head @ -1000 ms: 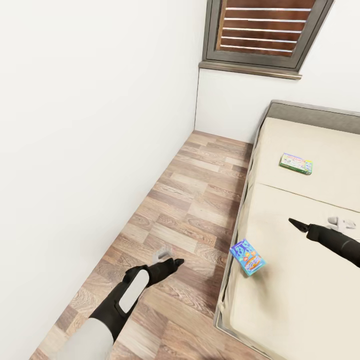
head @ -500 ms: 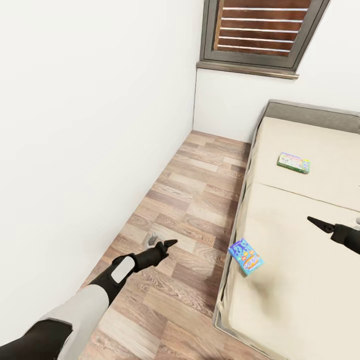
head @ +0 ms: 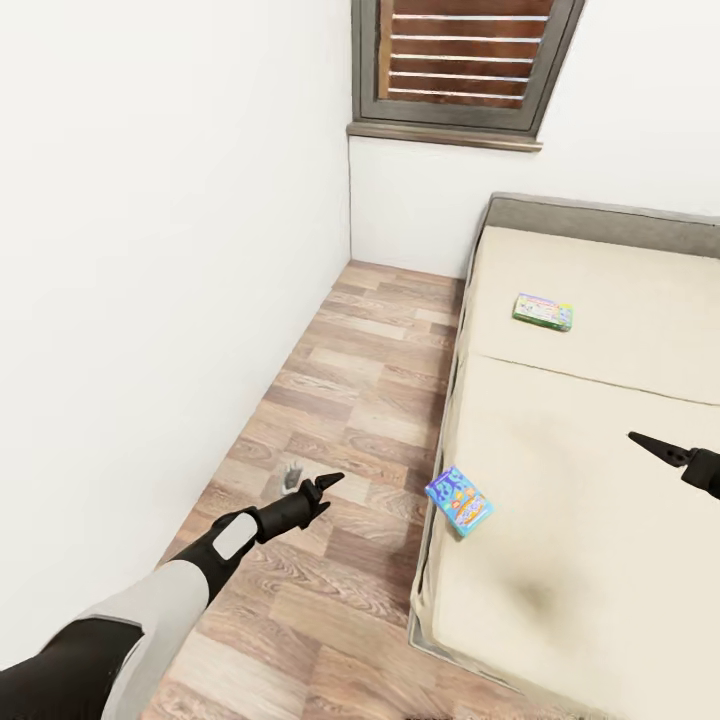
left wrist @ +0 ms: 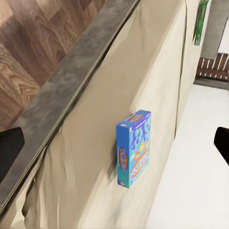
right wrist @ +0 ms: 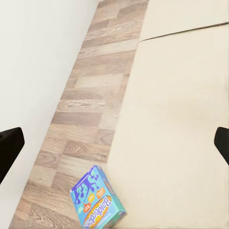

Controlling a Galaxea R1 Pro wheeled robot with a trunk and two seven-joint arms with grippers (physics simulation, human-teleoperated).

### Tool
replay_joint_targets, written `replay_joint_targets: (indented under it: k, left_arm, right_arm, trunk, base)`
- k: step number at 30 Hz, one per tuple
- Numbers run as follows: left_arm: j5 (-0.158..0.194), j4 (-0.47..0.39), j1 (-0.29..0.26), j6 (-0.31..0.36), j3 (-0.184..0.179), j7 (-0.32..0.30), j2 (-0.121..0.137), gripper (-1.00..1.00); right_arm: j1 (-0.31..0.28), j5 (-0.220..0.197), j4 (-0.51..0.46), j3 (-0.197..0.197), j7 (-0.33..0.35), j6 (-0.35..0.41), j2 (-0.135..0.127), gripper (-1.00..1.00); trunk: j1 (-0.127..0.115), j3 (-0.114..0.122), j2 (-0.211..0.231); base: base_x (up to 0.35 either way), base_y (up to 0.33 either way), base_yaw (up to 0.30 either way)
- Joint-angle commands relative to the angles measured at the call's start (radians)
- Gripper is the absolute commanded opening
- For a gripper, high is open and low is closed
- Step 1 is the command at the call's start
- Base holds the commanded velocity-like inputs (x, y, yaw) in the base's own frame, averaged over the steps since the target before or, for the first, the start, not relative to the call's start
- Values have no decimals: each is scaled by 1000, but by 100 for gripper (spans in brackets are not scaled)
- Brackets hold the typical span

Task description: Put all the toys in the child's room - the three board games (two on the bed and one on the table), the two jigsaw puzzles on the table, and the tennis ball on the table - inside the toy box on the table in the child's room.

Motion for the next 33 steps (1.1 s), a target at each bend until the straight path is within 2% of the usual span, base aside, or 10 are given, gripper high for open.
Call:
replay_joint_targets:
  k: [1, 15, 25, 33]
  left_arm:
    - [10, 0, -1, 5, -6, -1, 1, 100]
    - [14, 15, -4, -5, -2, -13, 9, 100]
    - [15, 17, -7, -6, -2, -11, 12, 100]
    - [17, 17, -13, -7, -2, 16, 14, 100]
  right_arm:
    - [-1, -5, 0, -1, 0, 7, 0, 100]
    - [0, -5, -2, 2, 10, 15, -2, 100]
    - [-1, -5, -2, 3, 10, 17, 0, 100]
    - [0, -5, -2, 4, 10, 17, 0, 100]
  trunk:
    - [0, -1, 0]
    - [0, -1, 0]
    - [0, -1, 0]
    - [0, -1, 0]
  base:
    - [0, 0, -269]
    - [0, 0, -259]
    - [0, 0, -88]
    - [0, 0, -24]
